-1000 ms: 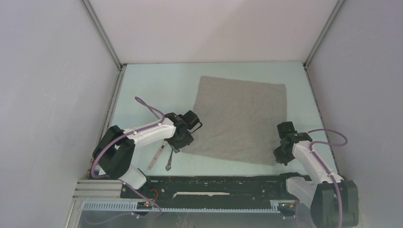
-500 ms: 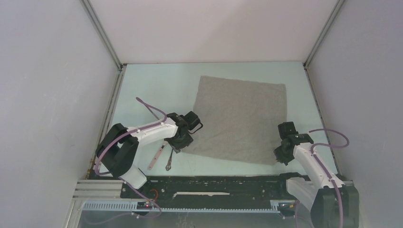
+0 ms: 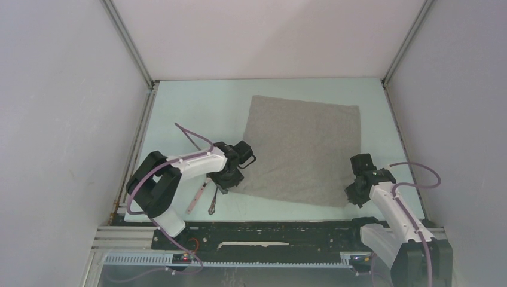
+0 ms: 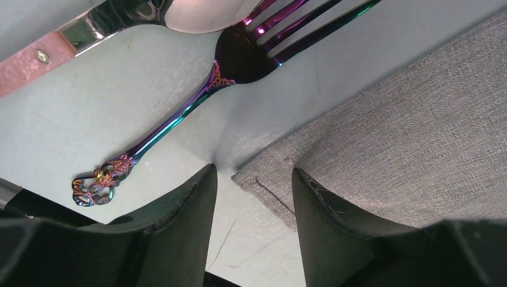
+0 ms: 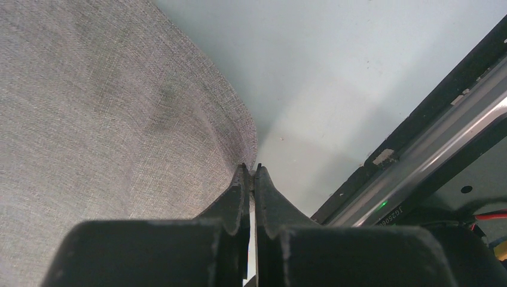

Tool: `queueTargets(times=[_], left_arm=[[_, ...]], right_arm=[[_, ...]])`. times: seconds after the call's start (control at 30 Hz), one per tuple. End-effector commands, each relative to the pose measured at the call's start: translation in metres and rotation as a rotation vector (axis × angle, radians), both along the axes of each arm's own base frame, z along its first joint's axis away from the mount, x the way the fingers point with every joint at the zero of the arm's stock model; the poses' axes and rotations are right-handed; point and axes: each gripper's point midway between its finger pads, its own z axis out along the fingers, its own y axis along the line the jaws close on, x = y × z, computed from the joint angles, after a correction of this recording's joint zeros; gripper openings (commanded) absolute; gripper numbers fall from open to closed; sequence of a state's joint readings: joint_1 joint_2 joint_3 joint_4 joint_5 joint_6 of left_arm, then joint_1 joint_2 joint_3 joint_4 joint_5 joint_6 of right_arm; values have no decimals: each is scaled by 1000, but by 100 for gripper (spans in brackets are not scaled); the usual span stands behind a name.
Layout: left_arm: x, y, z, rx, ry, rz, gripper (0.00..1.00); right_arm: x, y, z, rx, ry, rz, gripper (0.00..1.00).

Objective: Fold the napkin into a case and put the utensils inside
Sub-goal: Pick up the flattened napkin from the center of the board.

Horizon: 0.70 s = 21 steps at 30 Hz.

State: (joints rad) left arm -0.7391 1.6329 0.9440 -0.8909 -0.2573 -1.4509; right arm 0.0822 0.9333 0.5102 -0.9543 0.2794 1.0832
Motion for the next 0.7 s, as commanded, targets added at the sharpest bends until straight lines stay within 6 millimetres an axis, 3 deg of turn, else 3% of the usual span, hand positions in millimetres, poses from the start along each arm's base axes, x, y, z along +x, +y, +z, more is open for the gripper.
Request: queueTargets(times=[0.0,0.23,0.3,0.4,0.5,0.67], left_arm=[[0,-7,-13,-12,32,19,56],[-3,0,-14,31,62,42,41],[-4,2,-15,33,62,50,29],[-1,3,-11,32,40,48,21],[2,1,-7,27,22,33,2],[10,-1,9,15,-42,-19,0]], right_arm=[[6,-5,9,-32,-45,-11,0],[6,-5,10,-28,-47,-15,0],[6,-5,10,-29,-45,-15,0],[6,-5,10,-28,-47,-13,0],[6,-5,10,-28,-47,-16,0],[6,-4,13,-24,-60,-9,0]])
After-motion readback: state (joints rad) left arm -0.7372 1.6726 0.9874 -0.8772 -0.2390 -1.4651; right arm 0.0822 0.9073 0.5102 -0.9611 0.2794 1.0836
